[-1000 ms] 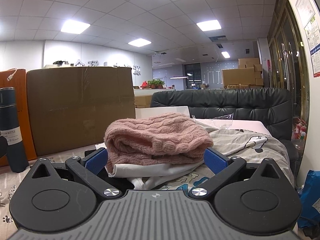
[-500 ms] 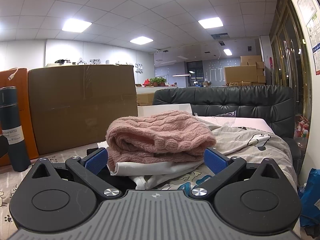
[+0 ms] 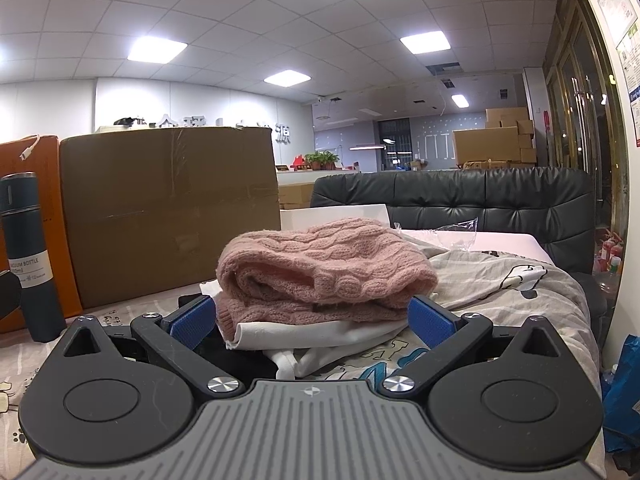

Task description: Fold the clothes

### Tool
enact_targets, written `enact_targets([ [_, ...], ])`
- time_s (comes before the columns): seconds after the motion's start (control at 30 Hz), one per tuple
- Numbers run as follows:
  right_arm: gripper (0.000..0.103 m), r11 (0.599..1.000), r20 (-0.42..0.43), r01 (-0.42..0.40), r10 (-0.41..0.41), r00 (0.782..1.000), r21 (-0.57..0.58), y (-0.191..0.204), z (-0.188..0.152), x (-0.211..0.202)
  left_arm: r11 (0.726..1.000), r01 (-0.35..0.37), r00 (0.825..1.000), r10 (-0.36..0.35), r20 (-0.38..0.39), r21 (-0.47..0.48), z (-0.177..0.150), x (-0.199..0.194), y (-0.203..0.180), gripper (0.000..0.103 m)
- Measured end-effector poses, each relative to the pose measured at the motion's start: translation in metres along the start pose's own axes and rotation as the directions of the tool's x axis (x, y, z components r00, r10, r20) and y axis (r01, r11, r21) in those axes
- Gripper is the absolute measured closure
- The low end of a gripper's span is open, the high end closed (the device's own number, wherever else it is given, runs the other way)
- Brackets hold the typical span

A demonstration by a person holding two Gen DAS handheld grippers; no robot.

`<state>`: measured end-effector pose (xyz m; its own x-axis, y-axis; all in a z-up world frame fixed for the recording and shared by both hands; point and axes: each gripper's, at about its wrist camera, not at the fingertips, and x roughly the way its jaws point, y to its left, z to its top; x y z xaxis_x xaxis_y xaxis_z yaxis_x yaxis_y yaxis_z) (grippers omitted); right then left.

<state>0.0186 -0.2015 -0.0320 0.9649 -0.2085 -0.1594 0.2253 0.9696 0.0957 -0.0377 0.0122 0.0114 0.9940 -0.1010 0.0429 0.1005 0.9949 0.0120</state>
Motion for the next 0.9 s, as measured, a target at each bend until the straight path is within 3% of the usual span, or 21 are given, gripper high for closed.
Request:
enact_targets([
  [0.9, 0.0, 1.0, -0.005, -0.005, 0.005, 1.0, 0.003, -0.0008, 0.0005, 0.0006, 1.0, 0.002, 1.0, -0.002, -0.007, -0.005, -0.0004, 0.0015, 0.0004, 0.0],
])
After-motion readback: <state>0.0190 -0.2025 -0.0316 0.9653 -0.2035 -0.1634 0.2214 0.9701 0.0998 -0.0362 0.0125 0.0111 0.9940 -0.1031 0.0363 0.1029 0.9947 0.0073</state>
